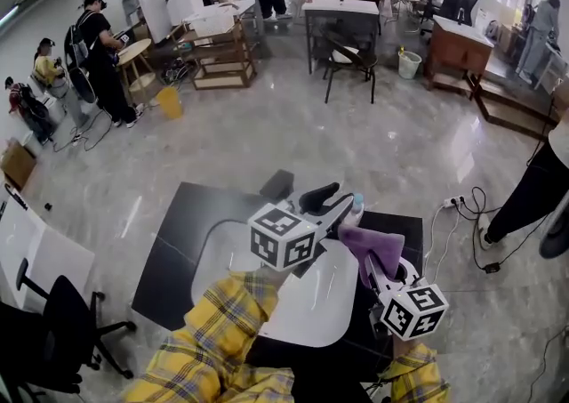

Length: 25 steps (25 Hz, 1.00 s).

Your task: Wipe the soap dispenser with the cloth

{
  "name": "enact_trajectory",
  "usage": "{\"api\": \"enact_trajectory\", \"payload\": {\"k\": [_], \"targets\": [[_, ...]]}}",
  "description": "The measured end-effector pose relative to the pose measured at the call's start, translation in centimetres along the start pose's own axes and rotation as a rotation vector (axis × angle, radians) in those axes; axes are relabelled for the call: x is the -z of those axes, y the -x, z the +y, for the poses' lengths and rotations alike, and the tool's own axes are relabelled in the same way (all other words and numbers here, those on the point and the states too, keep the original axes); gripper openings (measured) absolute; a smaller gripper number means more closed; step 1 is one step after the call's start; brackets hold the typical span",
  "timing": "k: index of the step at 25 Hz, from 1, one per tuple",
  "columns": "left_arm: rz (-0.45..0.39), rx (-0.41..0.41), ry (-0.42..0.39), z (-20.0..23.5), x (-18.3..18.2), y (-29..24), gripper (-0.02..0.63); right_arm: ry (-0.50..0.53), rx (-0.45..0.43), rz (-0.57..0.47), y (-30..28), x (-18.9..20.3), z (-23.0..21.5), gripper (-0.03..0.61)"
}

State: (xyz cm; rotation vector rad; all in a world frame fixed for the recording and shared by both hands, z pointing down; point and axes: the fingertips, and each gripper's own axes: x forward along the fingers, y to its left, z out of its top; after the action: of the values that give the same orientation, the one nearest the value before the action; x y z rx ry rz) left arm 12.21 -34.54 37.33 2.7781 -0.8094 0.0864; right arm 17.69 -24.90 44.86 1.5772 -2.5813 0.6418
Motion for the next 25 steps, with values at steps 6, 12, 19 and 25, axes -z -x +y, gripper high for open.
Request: {"api": "enact_trajectory", "payload": {"k": [6,12,19,25], "targets": [[0.039,0.027,-0.047,0.3,-0.2,-3.2,0.130,0.162,-0.001,0.001,-2.4,-1.2,-1.1,0.037],[0.081,0.042,-0.057,1.1,0.4,-5.6,0.130,0.197,0.014,-0.007,-4.6,-2.4,-3.0,0.037],[0.130,0.061,-0.074,1.4,1.8,-6.9,0.130,0.201,0.027,-0.029,-6.1,-2.6,-4.1,0.037],[0.105,0.092,-0.045,1.5,1.8,-7.2,0.041,0.227,0.020,-0.045,-8.0,-2.3,-4.6,0.037]]}}
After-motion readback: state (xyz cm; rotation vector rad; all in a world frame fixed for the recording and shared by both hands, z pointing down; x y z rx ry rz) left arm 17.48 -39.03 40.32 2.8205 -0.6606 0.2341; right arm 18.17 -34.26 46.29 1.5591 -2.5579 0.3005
